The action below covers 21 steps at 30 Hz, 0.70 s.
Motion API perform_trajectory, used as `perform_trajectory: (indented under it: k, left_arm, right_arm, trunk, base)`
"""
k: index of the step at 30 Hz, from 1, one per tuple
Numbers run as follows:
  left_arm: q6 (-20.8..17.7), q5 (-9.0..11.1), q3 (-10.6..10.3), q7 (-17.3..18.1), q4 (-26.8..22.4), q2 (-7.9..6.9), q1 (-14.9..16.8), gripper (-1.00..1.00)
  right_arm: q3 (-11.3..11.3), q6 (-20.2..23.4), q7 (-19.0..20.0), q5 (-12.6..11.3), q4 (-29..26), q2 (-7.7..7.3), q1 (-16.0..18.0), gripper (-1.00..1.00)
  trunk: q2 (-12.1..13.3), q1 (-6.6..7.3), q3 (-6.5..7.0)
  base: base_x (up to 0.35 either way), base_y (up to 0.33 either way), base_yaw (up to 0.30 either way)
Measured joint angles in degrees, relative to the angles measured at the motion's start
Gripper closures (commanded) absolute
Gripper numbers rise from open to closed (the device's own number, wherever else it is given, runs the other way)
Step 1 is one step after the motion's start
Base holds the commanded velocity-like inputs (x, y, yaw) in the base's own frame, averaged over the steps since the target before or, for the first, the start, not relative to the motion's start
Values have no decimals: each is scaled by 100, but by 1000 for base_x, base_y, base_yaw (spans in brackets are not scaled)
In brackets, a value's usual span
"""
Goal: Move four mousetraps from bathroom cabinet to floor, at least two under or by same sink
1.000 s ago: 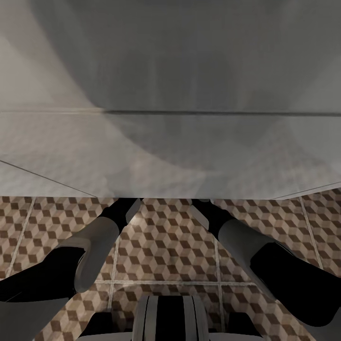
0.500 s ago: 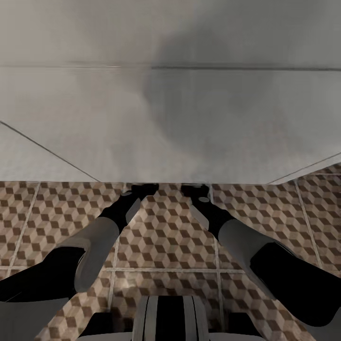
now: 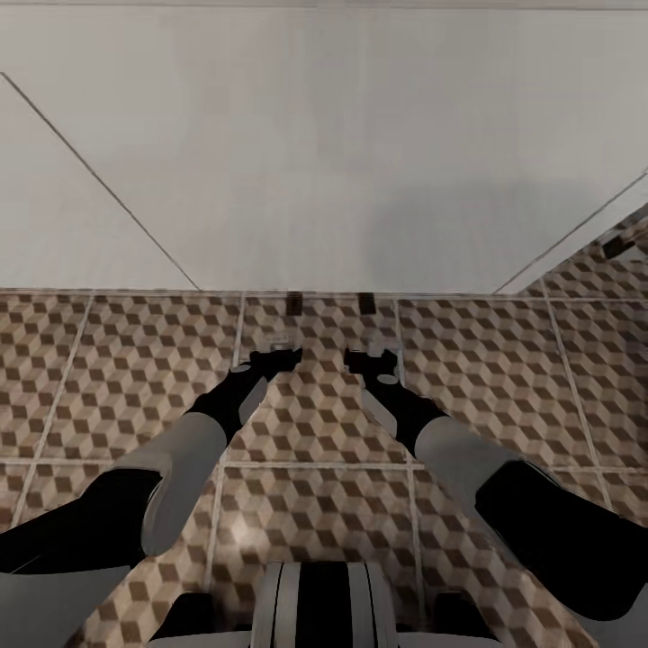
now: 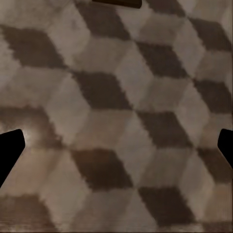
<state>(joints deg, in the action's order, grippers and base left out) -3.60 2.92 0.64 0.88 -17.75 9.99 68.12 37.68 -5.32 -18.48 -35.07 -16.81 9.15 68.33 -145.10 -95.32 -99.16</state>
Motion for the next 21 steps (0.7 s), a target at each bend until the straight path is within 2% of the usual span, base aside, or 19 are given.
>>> perform_trajectory:
  k: [7,17,21]
  left_arm:
    - [0,2,3,-7,11,0,0,-100]
    - [0,2,8,-16,76,0,0,-100]
    - [0,2,8,-16,79,0,0,-100]
  right_arm:
    - [0,-1,1,0,0,0,0,-100]
    - [7,-1,-1,0,6,0,0,-100]
    - [8,-1,-2,1,8,0,0,-100]
  trunk:
    - [0,2,0]
    - [0,3,0]
    - [5,14,88]
  base:
    - [-215,0,0]
    - [-20,0,0]
    - [-3,0,0]
